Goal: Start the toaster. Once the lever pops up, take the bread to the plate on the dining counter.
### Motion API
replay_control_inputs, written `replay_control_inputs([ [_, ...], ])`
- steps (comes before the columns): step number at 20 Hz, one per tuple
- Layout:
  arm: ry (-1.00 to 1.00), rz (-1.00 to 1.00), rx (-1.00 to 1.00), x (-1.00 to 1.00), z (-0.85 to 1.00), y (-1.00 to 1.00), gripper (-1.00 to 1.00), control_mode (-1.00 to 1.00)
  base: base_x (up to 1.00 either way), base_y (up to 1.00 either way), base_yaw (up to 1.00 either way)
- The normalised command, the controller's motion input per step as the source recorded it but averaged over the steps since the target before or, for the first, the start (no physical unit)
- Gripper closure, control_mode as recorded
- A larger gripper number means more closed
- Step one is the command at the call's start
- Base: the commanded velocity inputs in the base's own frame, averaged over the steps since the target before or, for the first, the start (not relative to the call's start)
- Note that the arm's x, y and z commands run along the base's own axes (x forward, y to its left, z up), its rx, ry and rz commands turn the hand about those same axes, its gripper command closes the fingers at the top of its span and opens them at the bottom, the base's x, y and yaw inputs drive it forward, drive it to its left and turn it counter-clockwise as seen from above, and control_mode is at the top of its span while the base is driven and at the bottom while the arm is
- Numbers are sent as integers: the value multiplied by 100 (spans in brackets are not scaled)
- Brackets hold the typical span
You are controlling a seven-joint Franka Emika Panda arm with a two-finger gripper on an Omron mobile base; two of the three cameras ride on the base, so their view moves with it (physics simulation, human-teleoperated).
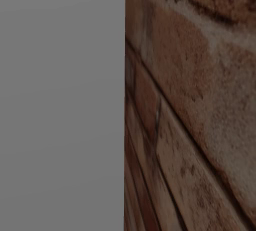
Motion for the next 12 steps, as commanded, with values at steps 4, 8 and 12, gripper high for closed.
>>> replay_control_inputs([
  [4,0,0,0,0,0,0,-100,-100,0,0,0],
  [8,0,0,0,0,0,0,-100,-100,0,0,0],
  [12,0,0,0,0,0,0,-100,-100,0,0,0],
])
